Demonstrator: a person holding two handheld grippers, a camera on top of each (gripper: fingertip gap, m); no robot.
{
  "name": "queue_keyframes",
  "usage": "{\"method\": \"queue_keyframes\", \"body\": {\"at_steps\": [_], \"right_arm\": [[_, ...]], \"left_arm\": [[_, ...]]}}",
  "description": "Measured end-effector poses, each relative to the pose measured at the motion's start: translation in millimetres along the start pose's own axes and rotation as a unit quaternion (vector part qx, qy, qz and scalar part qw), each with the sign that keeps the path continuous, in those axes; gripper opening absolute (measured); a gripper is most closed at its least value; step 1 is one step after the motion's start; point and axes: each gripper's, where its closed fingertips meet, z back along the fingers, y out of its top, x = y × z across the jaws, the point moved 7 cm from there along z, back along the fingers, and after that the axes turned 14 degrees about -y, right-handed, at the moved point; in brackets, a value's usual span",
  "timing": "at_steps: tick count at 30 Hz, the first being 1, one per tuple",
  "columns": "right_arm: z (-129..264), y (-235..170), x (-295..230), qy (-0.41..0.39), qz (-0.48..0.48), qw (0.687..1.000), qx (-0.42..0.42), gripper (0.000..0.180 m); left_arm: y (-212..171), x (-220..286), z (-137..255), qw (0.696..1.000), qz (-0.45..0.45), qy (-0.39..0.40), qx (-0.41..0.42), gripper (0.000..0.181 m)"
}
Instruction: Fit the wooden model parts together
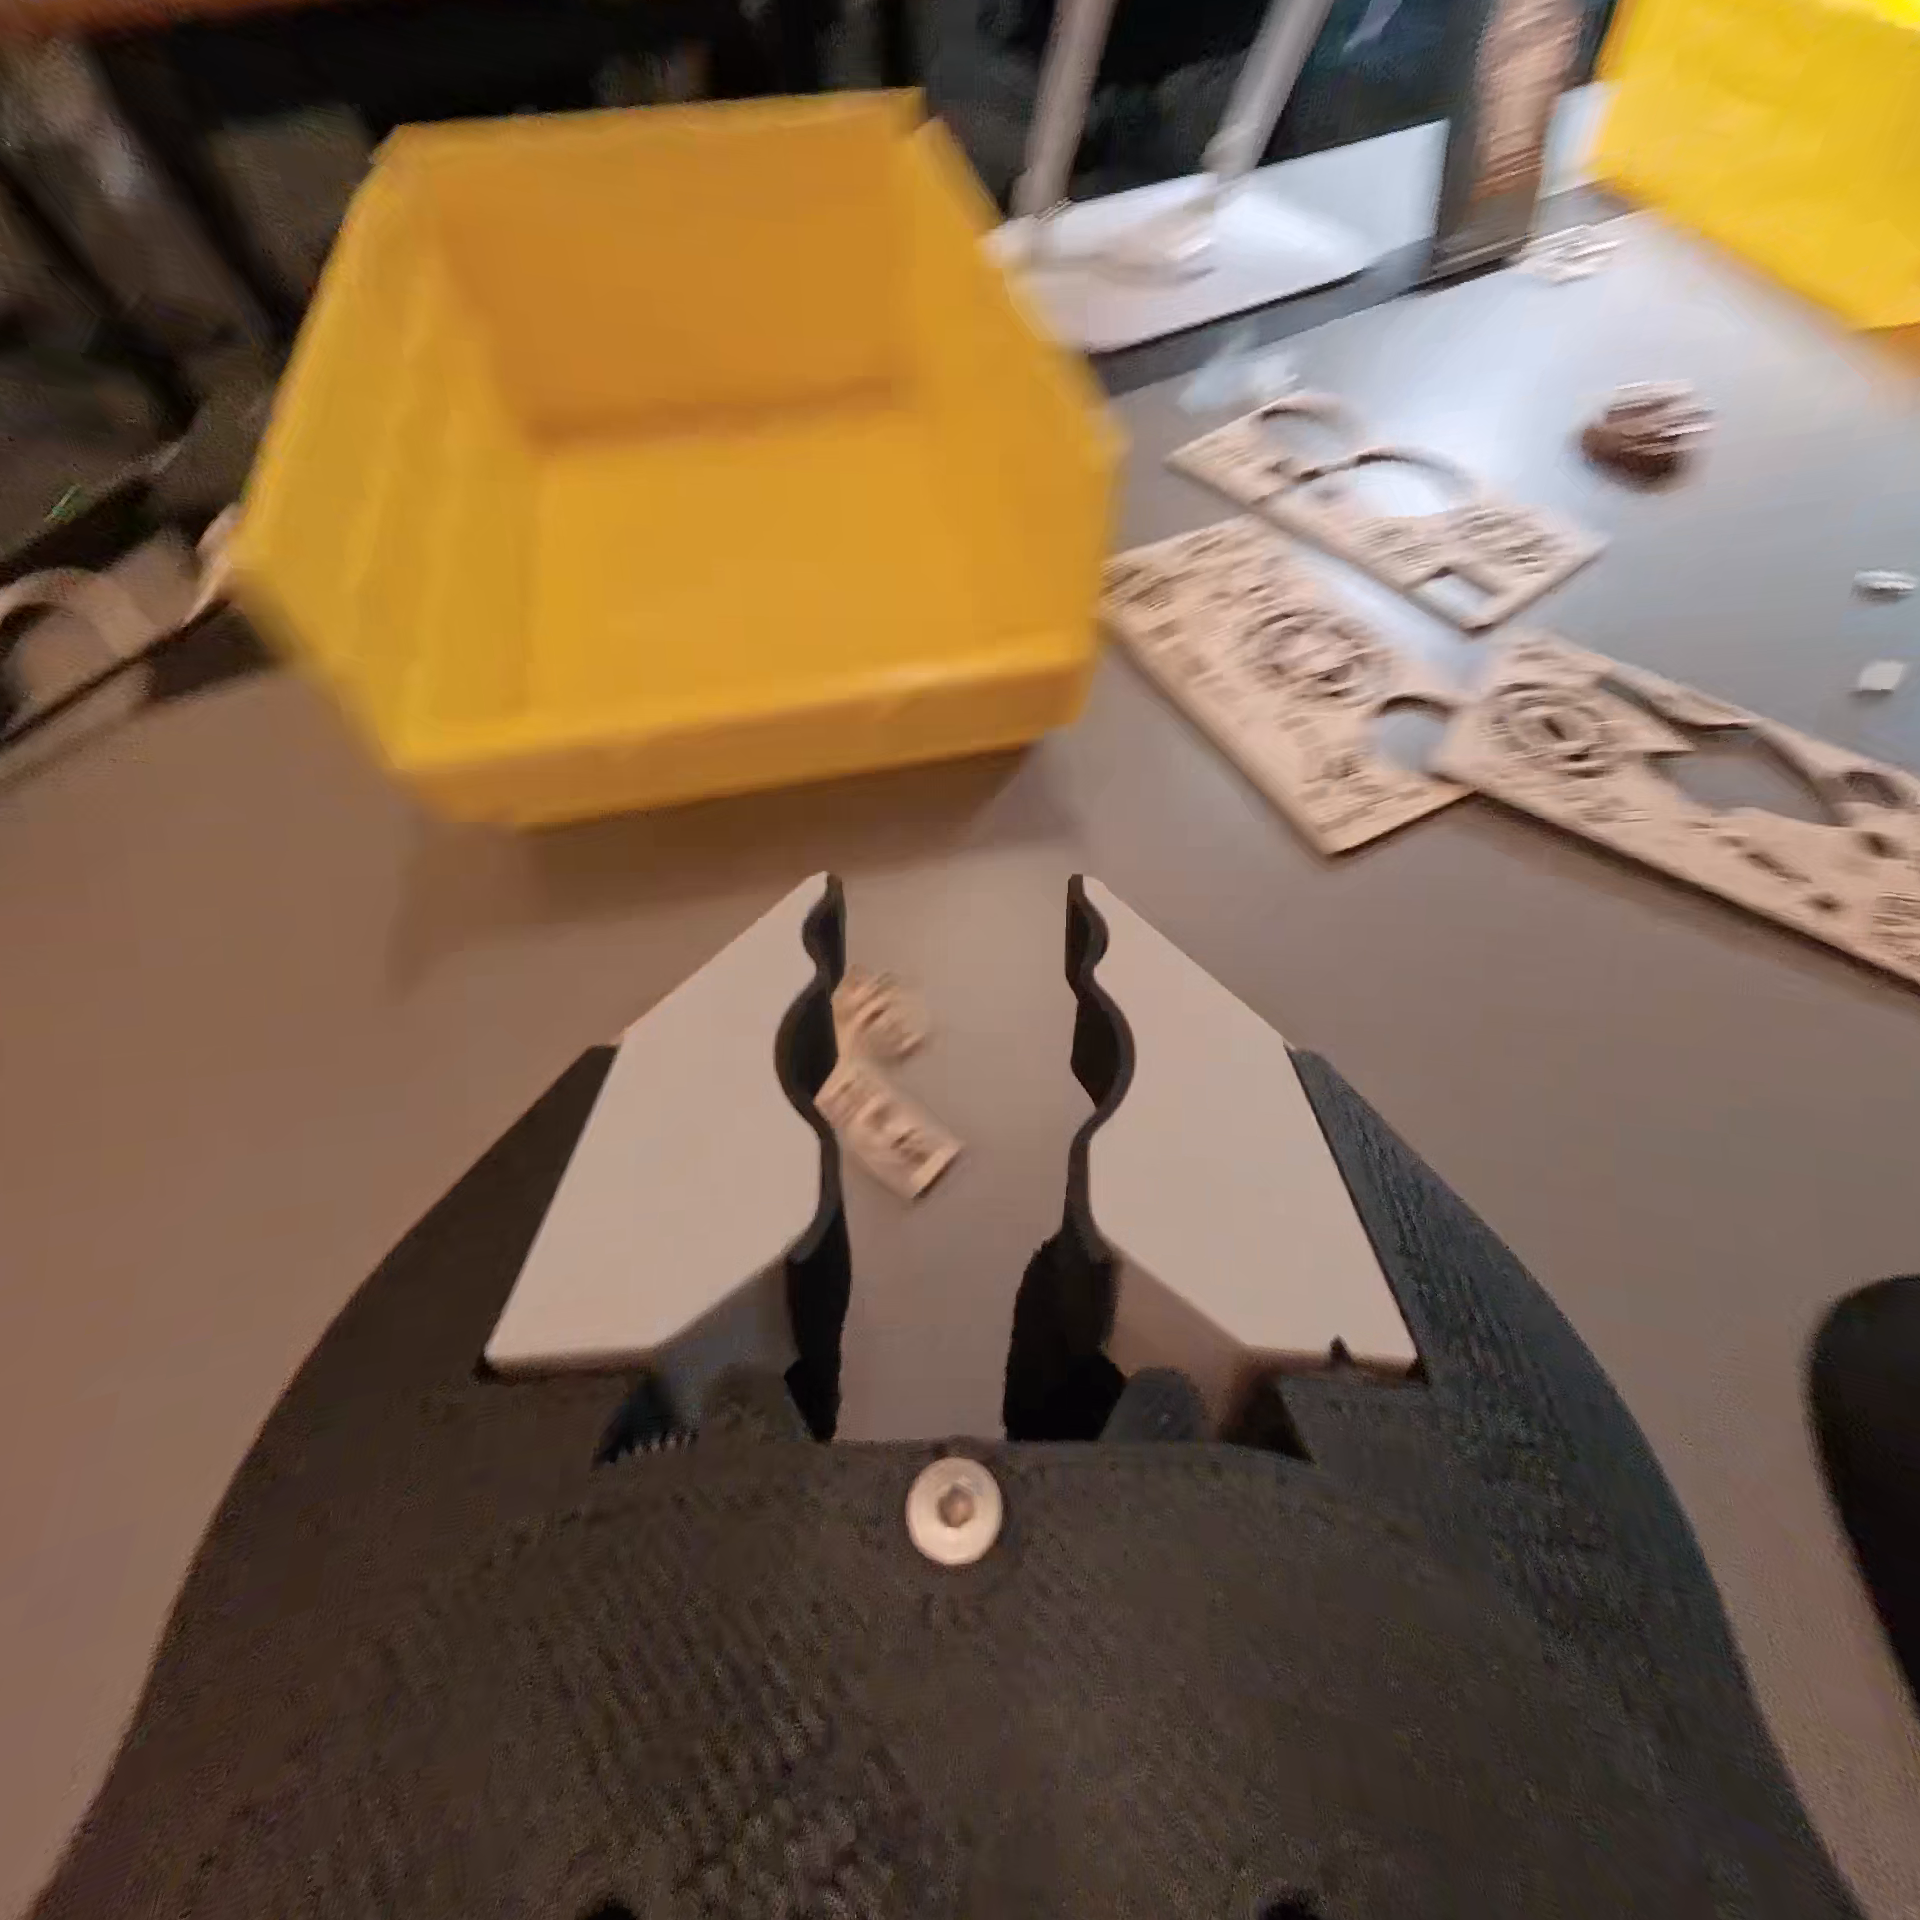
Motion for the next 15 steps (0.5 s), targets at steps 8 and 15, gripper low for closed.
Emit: {"method": "queue_keyframes", "body": {"at_steps": [8,15], "right_arm": [[1,-16,-20,0.036,-0.021,0.999,0.02,0.053],[13,-13,-22,0.082,0.015,0.996,0.036,0.052]], "left_arm": [[-45,-32,2,0.989,0.133,0.013,-0.069,0.047],[-30,-5,-33,0.994,0.097,0.032,-0.046,0.047]]}}
